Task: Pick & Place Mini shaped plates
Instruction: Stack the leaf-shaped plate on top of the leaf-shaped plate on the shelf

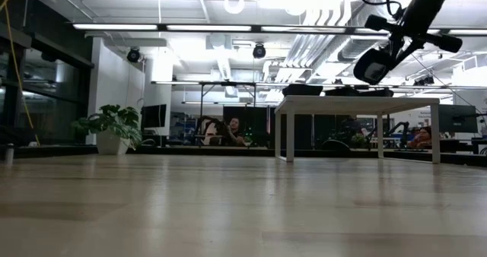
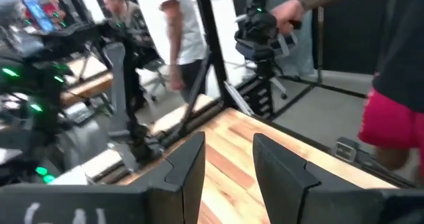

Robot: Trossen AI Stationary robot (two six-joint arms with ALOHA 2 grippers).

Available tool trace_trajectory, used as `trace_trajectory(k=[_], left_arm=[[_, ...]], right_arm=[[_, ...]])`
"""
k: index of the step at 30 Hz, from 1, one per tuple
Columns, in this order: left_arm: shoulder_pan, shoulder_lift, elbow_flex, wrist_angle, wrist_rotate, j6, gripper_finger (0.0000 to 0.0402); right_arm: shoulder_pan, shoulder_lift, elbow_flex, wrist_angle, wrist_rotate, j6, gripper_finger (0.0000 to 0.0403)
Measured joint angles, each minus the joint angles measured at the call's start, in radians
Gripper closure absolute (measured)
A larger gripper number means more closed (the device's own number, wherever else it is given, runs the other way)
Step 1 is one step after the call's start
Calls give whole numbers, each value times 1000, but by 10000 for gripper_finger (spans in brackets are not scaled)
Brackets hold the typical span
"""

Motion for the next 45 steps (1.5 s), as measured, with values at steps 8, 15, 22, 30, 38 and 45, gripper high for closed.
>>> trace_trajectory(k=[8, 15, 22, 30, 38, 45], left_arm=[[0, -16, 0, -203, 19, 124, 277], [0, -15, 0, -298, 11, 184, 277], [0, -15, 0, -319, 11, 198, 277], [0, -15, 0, -319, 4, 212, 277], [0, -15, 0, -319, -7, 213, 277], [0, -15, 0, -319, -8, 213, 277]], right_arm=[[-96, 29, 0, 9, -144, -150, 403], [-137, 54, 0, -8, -182, -217, 403], [-181, 53, 0, -8, -251, -266, 403], [-255, 53, 0, -9, -383, -322, 403], [-311, 52, 0, -14, -447, -355, 403], [-362, 52, 0, -17, -539, -390, 402]])
